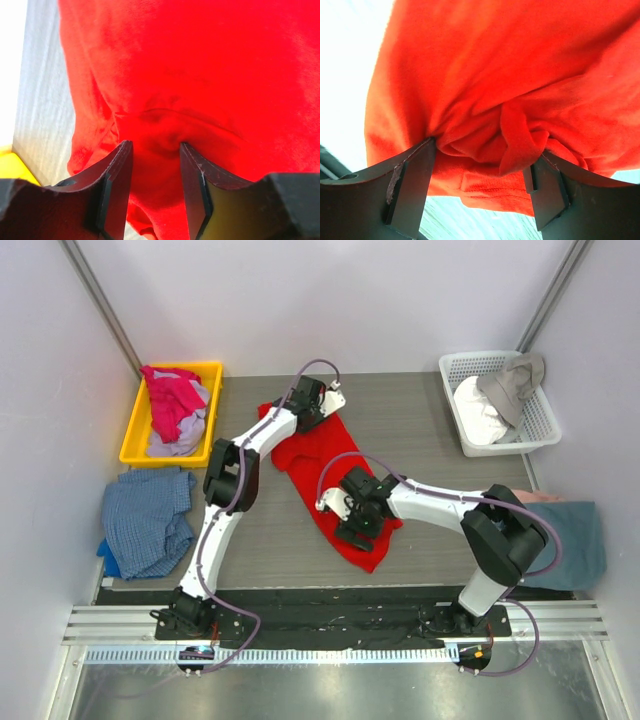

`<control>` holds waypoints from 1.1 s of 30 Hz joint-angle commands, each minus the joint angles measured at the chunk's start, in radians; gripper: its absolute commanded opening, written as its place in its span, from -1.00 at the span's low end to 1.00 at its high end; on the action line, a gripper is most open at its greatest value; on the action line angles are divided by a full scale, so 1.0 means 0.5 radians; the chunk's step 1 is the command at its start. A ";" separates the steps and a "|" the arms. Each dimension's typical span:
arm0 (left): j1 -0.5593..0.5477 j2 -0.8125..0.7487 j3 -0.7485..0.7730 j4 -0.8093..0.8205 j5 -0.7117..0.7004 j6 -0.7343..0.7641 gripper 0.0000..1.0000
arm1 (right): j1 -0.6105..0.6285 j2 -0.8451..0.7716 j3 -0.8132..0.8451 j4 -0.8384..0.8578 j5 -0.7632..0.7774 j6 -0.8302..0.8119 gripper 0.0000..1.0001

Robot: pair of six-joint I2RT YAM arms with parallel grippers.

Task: Fold and stack the t-shirts
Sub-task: Rotate the tshirt 90 degrees

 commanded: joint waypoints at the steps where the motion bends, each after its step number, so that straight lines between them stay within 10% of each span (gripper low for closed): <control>1: -0.001 0.133 0.082 0.172 -0.019 0.068 -0.05 | 0.104 0.102 0.022 -0.050 -0.244 0.137 0.53; 33: -0.225 0.137 0.005 0.445 0.079 0.243 0.03 | 0.568 0.273 0.436 -0.081 -0.382 0.100 0.53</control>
